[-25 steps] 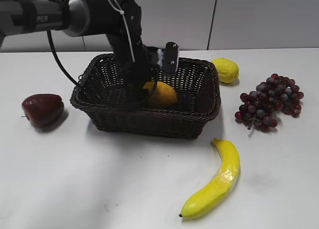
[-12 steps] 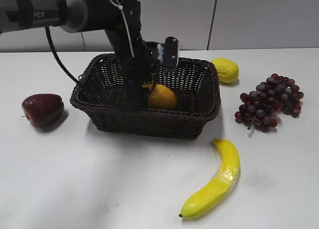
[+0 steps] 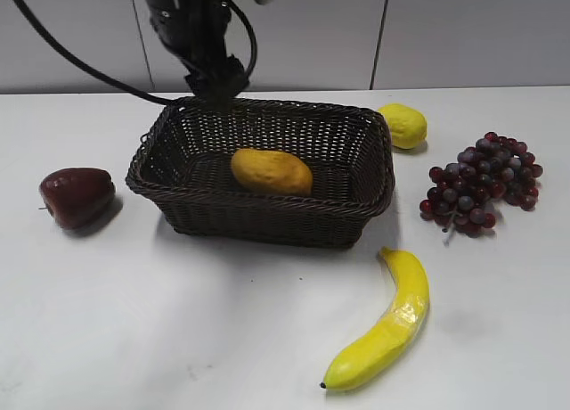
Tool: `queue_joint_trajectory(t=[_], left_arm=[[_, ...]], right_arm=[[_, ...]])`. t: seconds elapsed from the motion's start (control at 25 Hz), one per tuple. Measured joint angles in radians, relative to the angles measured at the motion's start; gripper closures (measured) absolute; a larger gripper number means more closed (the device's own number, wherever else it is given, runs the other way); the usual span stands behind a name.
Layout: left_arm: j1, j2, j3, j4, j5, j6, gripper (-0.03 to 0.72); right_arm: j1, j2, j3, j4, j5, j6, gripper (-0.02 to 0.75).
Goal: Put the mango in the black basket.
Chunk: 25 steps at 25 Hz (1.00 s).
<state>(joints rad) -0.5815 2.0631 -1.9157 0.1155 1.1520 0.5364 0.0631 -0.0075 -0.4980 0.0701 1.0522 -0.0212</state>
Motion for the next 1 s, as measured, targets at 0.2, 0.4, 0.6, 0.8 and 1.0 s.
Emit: queue_joint_trajectory(t=[0.2, 0.4, 0.6, 0.8, 1.0], left_arm=[[0.075, -0.060, 0.017, -0.021, 0.061, -0.267, 0.061], [0.191, -0.175, 0.104, -0.115, 0.062, -0.361, 0.081], [0.352, -0.320, 0.310, -0.115, 0.062, -0.396, 0.090], [0.505, -0.504, 0.536, -0.115, 0.065, -0.403, 0.090], [0.577, -0.697, 0.762, -0.115, 0.063, -0.403, 0.092]], right_arm=[[0.000, 0.000, 0.000, 0.001, 0.000, 0.000, 0.163], [0.000, 0.000, 0.000, 0.001, 0.000, 0.000, 0.163], [0.000, 0.000, 0.000, 0.001, 0.000, 0.000, 0.163], [0.000, 0.000, 0.000, 0.001, 0.000, 0.001, 0.163], [0.000, 0.000, 0.000, 0.001, 0.000, 0.001, 0.163]])
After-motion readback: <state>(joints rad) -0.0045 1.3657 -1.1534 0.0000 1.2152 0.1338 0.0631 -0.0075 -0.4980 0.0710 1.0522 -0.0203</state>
